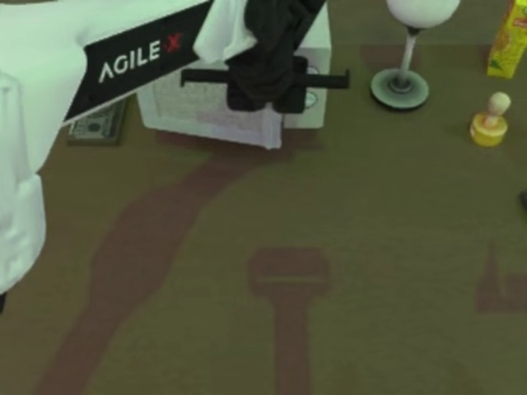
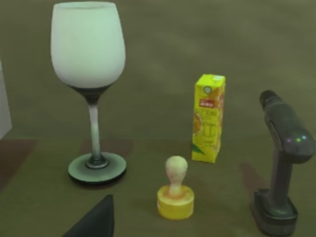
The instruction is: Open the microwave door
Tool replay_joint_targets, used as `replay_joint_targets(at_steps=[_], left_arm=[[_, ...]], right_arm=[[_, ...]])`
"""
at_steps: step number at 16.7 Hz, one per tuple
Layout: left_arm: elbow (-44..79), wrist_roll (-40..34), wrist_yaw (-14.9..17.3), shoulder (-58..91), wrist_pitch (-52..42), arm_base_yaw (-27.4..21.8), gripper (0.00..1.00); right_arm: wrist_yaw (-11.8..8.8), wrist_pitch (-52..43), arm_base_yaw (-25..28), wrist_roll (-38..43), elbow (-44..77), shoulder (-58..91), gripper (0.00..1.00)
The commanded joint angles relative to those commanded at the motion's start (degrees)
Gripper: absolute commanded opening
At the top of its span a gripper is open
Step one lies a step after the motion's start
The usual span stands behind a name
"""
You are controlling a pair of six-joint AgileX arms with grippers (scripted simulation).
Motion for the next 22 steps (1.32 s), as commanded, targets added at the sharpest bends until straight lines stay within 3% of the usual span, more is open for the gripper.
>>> replay_joint_targets(at_steps=[9, 22], left_arm=[[-8.4, 5.6, 2.8, -5.3, 4.4, 0.6, 0.0], [-8.7, 5.8, 2.9, -5.5, 4.6, 0.6, 0.0]], right_arm=[[0.0, 0.0, 0.0, 0.0, 0.0, 0.0, 1.0], [0.0, 0.0, 0.0, 0.0, 0.0, 0.0, 1.0]])
